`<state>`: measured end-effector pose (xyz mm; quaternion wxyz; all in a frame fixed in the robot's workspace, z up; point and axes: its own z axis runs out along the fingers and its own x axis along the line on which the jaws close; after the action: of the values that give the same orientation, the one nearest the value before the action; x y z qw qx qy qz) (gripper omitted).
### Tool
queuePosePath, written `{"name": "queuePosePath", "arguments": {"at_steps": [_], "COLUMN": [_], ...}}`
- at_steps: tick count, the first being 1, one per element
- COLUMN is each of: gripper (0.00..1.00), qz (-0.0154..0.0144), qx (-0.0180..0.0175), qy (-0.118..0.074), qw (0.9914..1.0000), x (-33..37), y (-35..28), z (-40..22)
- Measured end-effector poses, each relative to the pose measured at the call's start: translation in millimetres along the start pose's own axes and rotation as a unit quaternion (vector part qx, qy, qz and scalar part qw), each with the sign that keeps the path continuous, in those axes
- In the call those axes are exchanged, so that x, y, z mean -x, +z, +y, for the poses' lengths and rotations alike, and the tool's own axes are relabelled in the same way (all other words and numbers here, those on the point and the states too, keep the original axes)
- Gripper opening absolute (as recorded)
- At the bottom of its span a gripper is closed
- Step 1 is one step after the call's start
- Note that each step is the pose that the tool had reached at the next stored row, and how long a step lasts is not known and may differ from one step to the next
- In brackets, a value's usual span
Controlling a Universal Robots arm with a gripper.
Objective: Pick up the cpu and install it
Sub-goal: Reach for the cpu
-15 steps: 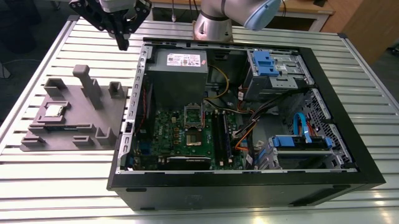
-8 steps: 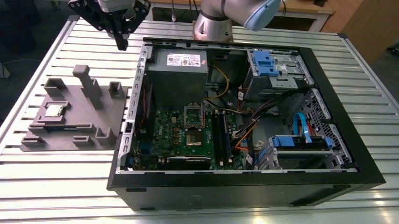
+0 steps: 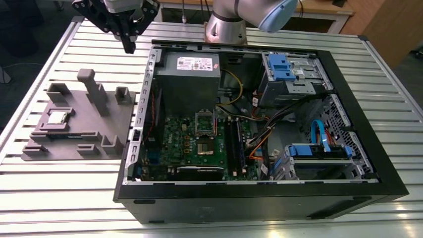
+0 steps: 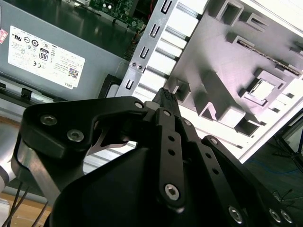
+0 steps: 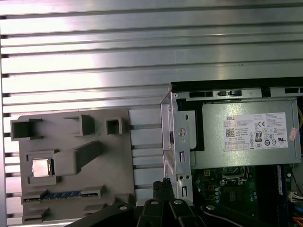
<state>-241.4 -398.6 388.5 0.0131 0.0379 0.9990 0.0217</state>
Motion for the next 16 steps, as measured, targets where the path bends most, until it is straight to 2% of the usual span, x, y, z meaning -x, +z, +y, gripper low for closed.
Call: {"name": "queuePosePath", "arguments": {"at_steps": [4,16], "gripper": [0.1,0.1], "qz": [0.0,0.0], "qx": [-0.0001,-0.0001], "qy": [0.0,0.0], "qw": [1.0,1.0], "x": [-3.0,-28.5], "y": [-0.1,-0.5], "z": [-0.2,-2.1]}}
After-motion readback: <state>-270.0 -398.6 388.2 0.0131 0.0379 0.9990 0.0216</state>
